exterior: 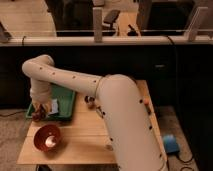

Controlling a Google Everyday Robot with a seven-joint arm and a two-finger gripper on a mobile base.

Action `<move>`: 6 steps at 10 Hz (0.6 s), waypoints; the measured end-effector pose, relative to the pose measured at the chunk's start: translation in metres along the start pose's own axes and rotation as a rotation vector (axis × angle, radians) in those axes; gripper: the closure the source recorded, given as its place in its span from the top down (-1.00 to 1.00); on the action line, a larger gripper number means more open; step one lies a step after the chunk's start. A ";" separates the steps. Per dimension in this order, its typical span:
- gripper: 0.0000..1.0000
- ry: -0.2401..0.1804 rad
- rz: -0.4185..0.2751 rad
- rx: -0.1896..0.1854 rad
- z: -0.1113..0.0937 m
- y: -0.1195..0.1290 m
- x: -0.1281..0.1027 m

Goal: Place grapes in red bowl

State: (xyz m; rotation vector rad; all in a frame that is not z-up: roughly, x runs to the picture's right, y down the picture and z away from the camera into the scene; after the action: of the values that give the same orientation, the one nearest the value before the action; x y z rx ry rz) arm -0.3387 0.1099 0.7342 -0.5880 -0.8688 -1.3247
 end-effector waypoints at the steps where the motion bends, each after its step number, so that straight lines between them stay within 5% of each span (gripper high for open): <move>1: -1.00 -0.012 -0.020 -0.016 0.005 -0.002 -0.009; 6: -1.00 -0.045 -0.110 -0.076 0.014 0.005 -0.040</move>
State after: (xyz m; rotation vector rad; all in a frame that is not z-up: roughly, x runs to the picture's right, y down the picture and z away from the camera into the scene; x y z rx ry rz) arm -0.3373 0.1445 0.7102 -0.6385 -0.9010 -1.4541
